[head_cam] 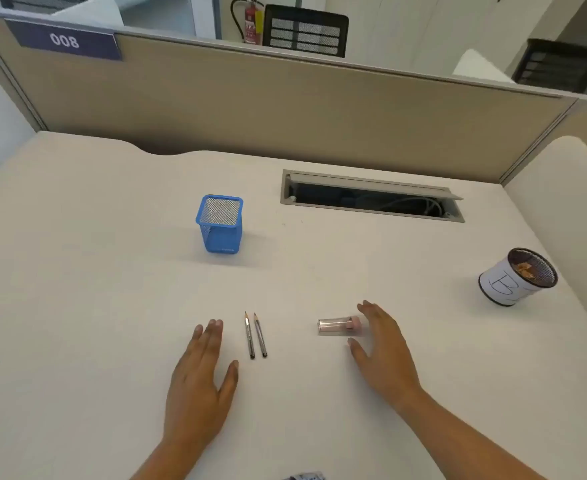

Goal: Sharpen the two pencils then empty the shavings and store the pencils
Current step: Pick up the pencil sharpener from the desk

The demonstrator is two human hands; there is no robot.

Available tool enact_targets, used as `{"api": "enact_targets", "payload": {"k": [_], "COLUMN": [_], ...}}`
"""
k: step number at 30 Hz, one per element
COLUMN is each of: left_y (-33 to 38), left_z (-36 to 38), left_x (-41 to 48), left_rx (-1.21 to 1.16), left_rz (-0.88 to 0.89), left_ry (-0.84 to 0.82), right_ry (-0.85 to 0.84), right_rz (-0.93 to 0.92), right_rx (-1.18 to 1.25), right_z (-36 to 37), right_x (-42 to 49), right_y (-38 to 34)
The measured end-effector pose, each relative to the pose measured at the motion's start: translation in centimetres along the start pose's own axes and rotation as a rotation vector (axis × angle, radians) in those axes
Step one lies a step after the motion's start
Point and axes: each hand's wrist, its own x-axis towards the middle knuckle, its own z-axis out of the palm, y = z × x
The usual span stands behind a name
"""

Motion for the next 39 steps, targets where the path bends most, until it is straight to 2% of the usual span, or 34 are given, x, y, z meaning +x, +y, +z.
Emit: {"api": "enact_targets", "payload": {"k": [4, 7, 9, 12, 15, 18, 21, 24, 29, 39], "left_y": [0.8, 1.1, 1.7, 4.2, 6.9, 8.7, 9.6, 10.2, 10.8, 12.0], "left_z": [-1.0, -1.5, -1.8, -2.0, -1.8, -1.9, -2.2, -3.3, -4.5, -4.6], "left_x": [0.6, 0.7, 0.9, 1.2, 1.5, 1.8, 1.5, 1.0, 0.3, -2.0], "left_rx": [-0.124, -0.074, -0.049, -0.021, 0.056, 0.112, 0.105, 0.096, 0.103, 0.051], "left_rz": [-0.097, 0.007, 0.056, 0.181, 0.313, 0.355, 0.462, 0.437, 0.361, 0.264], "left_ry": [0.089, 0.055, 0.005, -0.062, -0.136, -0.056, 0.061, 0.038, 0.020, -0.017], "right_ry": [-0.090, -0.146, -0.176, -0.255, -0.303, -0.330, -0.372, -0.342, -0.133, -0.049], "right_rz": [-0.208, -0.207, -0.138, -0.024, -0.041, -0.034, -0.104, -0.174, -0.317, -0.267], "right_rx": [-0.228, -0.272, -0.185, 0.126, 0.294, 0.414, 0.418, 0.382, 0.240, 0.167], "right_z": [-0.2, -0.4, -0.8, -1.9, -3.1, -4.4, -5.3, -6.4, -7.3, -7.2], "right_x": [2.6, 3.3, 2.9, 1.6, -0.1, -1.3, -2.5, -3.6, -5.6, -7.9], "right_y": [0.0, -0.4, -1.8, -5.7, -9.7, -12.3, -13.4, -13.7, -14.1, -15.2]}}
